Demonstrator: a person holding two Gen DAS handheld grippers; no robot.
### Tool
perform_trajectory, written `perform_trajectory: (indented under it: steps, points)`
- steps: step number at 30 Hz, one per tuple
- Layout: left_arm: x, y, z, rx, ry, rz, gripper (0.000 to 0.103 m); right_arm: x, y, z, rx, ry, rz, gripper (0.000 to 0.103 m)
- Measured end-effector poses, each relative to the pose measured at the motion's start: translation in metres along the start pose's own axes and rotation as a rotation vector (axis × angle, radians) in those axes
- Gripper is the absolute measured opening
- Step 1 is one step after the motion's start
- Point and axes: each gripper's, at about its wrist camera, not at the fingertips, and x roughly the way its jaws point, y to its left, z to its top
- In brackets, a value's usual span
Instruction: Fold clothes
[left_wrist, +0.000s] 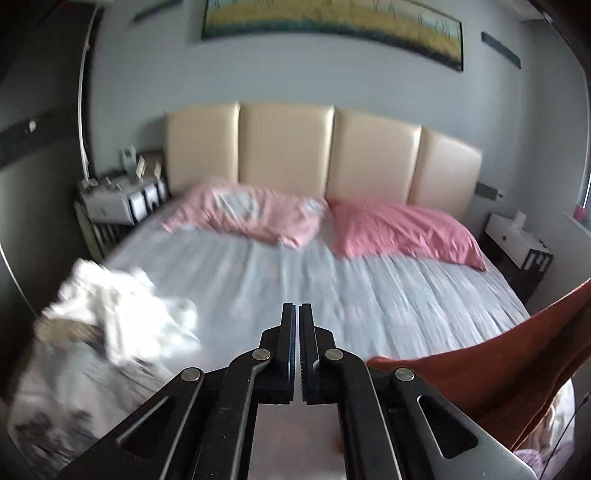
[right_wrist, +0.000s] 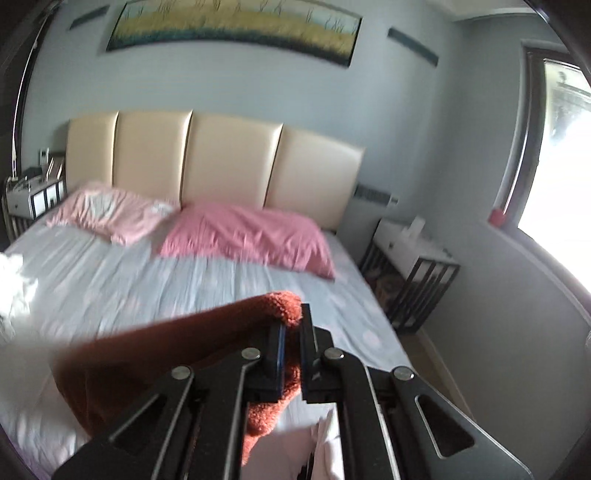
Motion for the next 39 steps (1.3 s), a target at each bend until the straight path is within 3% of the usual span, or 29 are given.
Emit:
perform_trajectory:
  steps: [4,6,8,9,14,20,23,26,28,30,31,35,39]
  points:
    - [-0.014,-0.003,-0.009,0.09,0.074,-0.033,0.007,-0.007,0.007,0.015,-0.036,-0.067,-0.063,0.005]
    - [-0.009,-0.013,-0.024,0.13,0.107,-0.059,0.024,-0.007,0.006,0.015,-0.038,-0.082,-0.1,0.005]
    - [0.003,-0.027,-0.045,0.161,0.135,-0.092,0.056,-0.007,-0.002,0.016,-0.025,-0.087,-0.142,0.005]
    - [0.009,-0.033,-0.056,0.177,0.149,-0.108,0.06,-0.007,-0.006,0.016,-0.018,-0.089,-0.163,0.005]
    - [0.056,-0.07,-0.106,0.248,0.287,-0.2,0.062,0.015,-0.045,-0.004,-0.002,-0.021,-0.268,0.005]
    - [0.113,-0.12,-0.176,0.467,0.436,-0.22,0.062,0.042,-0.111,-0.04,0.027,0.072,-0.44,0.005]
    - [0.133,-0.134,-0.197,0.482,0.468,-0.265,0.062,0.059,-0.147,-0.061,0.035,0.126,-0.535,0.005]
    - [0.145,-0.149,-0.203,0.452,0.439,-0.352,0.062,0.074,-0.187,-0.088,0.085,0.198,-0.584,0.005]
    - [0.145,-0.159,-0.203,0.432,0.368,-0.432,0.062,0.084,-0.206,-0.105,0.114,0.242,-0.592,0.005]
    - [0.144,-0.175,-0.205,0.461,0.324,-0.498,0.07,0.092,-0.216,-0.12,0.116,0.272,-0.596,0.005]
    - [0.145,-0.185,-0.207,0.482,0.318,-0.489,0.075,0.096,-0.218,-0.127,0.112,0.283,-0.599,0.005]
    - [0.151,-0.211,-0.218,0.551,0.33,-0.436,0.075,0.107,-0.228,-0.144,0.103,0.311,-0.604,0.005]
    - [0.157,-0.205,-0.218,0.449,0.33,-0.41,0.074,0.112,-0.234,-0.154,0.099,0.33,-0.594,0.005]
